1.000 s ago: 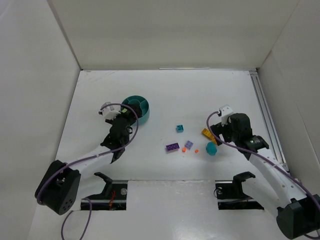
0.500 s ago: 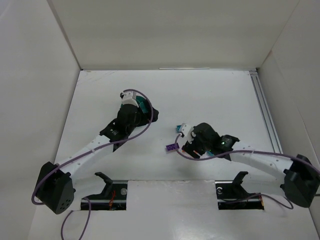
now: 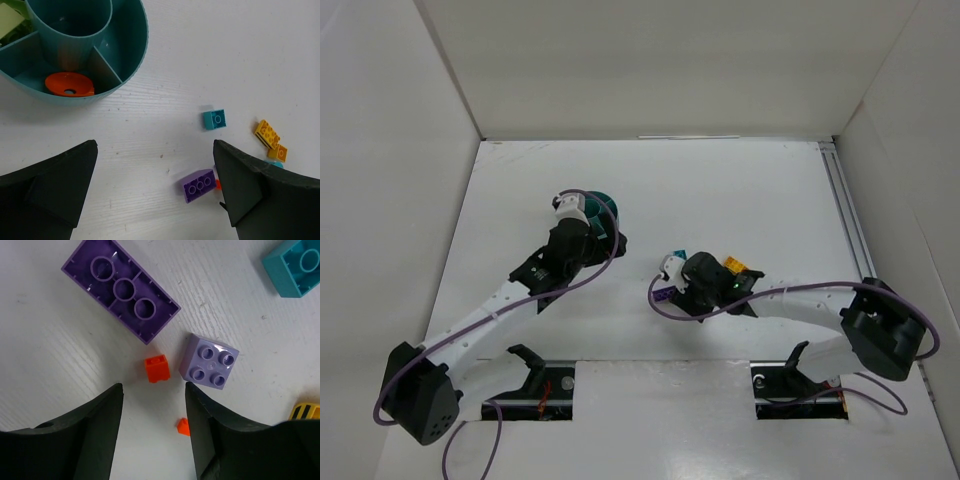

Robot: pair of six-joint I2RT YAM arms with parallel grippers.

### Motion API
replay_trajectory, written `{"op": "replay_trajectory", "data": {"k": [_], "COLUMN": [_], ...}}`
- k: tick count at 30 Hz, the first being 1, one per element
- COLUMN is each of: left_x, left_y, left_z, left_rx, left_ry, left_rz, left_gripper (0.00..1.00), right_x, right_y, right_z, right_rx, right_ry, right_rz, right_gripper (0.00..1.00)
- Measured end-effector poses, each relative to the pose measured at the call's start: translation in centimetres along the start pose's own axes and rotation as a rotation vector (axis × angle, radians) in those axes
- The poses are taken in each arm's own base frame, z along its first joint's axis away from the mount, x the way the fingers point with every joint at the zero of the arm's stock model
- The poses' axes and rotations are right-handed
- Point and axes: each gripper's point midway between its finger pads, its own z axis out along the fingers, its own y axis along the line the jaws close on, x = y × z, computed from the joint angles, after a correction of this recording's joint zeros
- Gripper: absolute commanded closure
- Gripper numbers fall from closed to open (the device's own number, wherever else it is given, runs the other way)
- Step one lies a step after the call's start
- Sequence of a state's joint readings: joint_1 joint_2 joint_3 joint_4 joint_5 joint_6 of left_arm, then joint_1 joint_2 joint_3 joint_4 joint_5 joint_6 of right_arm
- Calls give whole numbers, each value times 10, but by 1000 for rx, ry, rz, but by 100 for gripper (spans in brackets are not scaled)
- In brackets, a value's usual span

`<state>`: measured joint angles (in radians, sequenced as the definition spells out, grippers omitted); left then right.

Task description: Sort the legos into containers by color

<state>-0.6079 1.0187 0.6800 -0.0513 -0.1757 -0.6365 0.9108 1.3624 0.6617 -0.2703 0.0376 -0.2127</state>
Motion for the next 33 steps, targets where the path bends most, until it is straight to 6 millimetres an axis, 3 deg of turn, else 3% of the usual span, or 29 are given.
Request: {"op": "replay_trajectory", "data": {"k": [5, 10, 13, 17, 20, 23, 25, 30, 33], "left_x": [2, 7, 7, 6, 5, 5, 6, 12, 11], "left_y": [6, 12, 13, 15, 17, 19, 24, 43, 60], "left_z": [3, 6, 6, 6, 7, 7, 7, 5, 0], "left_rx": [-28, -58, -66, -76, -85, -96, -121, -223, -307], "left_ry": [4, 16, 14, 9, 3, 1, 2, 21, 11], "left_rz": [5, 12, 13, 11, 10, 9, 9, -22, -94], "left_gripper": [0, 0, 0, 0, 0, 0, 0, 0, 0], "right_x": [-3, -8, -10, -10, -10, -10, -10, -11, -28], "right_y": [1, 0, 0, 0, 1, 1, 1, 0, -5], "right_z": [10, 14, 16, 17, 17, 17, 16, 9, -1], "right_rx": [-2, 2, 6, 6, 5, 6, 7, 12, 16], "right_ry": [8, -4, -6, -8, -7, -7, -6, -11, -50], "right_rz": [25, 38, 48, 55, 66, 78, 81, 74, 44], "right_gripper": [44, 55, 56, 67, 69, 79, 85, 88, 88]}}
